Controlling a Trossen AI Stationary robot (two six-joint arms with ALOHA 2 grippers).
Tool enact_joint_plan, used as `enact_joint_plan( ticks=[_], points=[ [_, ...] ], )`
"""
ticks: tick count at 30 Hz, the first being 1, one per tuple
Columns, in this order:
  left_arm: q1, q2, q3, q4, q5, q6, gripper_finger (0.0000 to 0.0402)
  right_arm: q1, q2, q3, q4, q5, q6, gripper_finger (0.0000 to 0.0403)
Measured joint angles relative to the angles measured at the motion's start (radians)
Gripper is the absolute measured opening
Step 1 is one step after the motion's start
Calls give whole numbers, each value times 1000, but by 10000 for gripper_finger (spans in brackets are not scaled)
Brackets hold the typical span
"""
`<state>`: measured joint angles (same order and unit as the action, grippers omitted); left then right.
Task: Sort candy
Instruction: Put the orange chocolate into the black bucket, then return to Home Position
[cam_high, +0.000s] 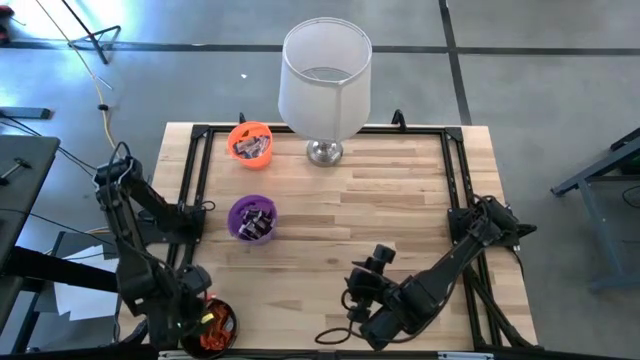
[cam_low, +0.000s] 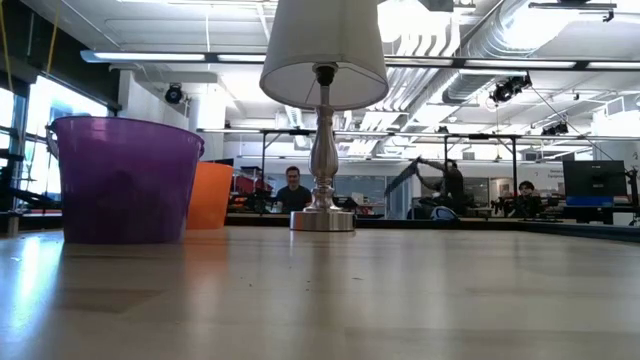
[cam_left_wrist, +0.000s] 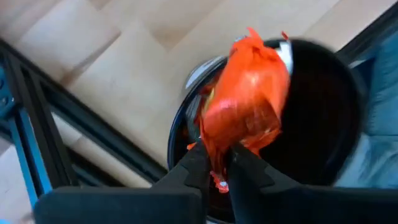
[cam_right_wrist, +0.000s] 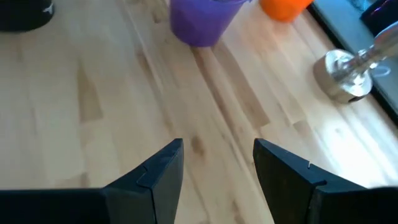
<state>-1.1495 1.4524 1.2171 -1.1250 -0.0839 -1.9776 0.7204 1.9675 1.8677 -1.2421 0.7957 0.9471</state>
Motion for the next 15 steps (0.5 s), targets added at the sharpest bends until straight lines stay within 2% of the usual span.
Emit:
enact_joint_plan(
  ticks=[7, 12, 15],
  points=[
    [9, 40, 0, 22, 101, 7, 62, 62, 0, -1, -58, -27, 111, 190],
    [71, 4, 0, 78, 94, 89, 66, 93, 0, -1, -97, -13, 175, 190],
    [117, -31, 0, 62, 37, 142, 66, 101, 0, -1, -103, -7, 179, 190]
  ],
)
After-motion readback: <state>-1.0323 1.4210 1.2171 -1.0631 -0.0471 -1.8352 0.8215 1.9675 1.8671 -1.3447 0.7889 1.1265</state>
